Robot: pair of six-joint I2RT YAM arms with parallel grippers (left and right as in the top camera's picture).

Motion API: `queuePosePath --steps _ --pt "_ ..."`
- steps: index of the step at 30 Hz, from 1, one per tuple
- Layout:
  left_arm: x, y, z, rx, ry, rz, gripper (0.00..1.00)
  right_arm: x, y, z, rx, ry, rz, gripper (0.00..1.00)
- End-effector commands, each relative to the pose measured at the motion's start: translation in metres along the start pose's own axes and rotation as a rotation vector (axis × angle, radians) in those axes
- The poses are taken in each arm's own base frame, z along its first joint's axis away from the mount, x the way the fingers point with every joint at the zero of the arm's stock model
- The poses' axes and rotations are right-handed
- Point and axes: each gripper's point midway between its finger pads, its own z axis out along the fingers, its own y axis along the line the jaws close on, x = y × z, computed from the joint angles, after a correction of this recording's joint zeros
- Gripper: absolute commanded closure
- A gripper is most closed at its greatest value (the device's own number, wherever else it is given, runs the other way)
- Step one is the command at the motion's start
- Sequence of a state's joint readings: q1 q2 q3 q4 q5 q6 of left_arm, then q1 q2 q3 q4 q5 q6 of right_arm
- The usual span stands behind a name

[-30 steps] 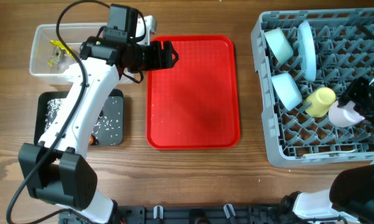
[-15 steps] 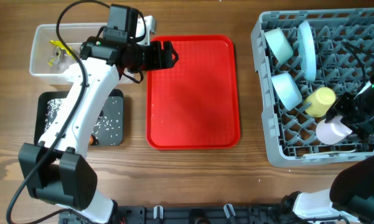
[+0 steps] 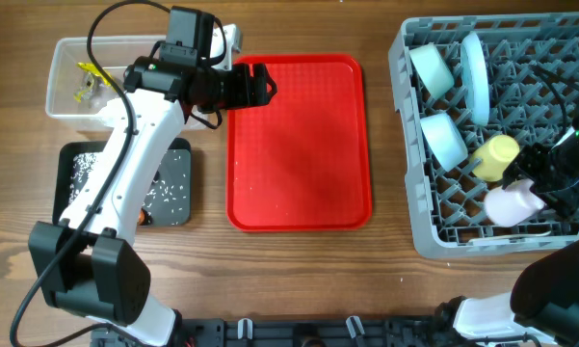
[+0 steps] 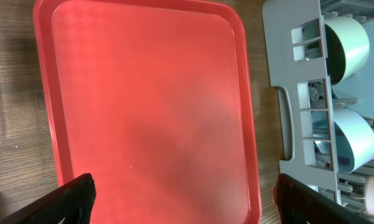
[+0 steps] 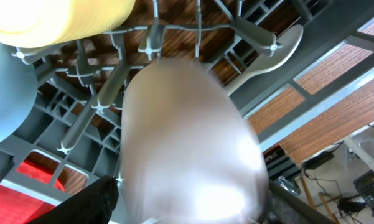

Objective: Sort waste into correct bins and load items into the dishwasher rack
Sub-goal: 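Carry the pink cup with right gripper and lower it into the rack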

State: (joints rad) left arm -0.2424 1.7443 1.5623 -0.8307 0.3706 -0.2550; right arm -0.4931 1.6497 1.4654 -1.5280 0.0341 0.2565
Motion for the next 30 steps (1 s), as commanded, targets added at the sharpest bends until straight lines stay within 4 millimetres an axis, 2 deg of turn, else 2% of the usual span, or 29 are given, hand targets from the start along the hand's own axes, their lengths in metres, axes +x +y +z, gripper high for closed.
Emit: queuePosePath --steps 1,14,19,23,26,30 --pt "0.003 0.002 0.004 -0.008 0.011 0.014 0.08 0.000 -0.004 0.003 0.020 0.005 0.011 0.20" --pt "0.003 0.002 0.004 -0.008 0.011 0.014 0.08 -0.003 -0.003 0.003 0.017 -0.004 0.010 0.20" --pt "0.002 0.002 0.004 -0.007 0.009 0.014 0.09 -0.006 0.001 0.003 0.015 -0.020 0.002 0.34" --pt "0.003 0.002 0.004 -0.008 0.009 0.014 0.09 -0.005 0.000 0.010 0.018 -0.012 0.002 0.41" --pt "0.003 0.002 0.004 -0.008 0.010 0.014 0.09 -0.002 0.000 0.022 0.022 0.007 0.008 0.43" --pt "0.003 0.002 0.004 -0.008 0.010 0.014 0.09 0.001 -0.001 0.024 0.025 0.017 0.007 0.44"
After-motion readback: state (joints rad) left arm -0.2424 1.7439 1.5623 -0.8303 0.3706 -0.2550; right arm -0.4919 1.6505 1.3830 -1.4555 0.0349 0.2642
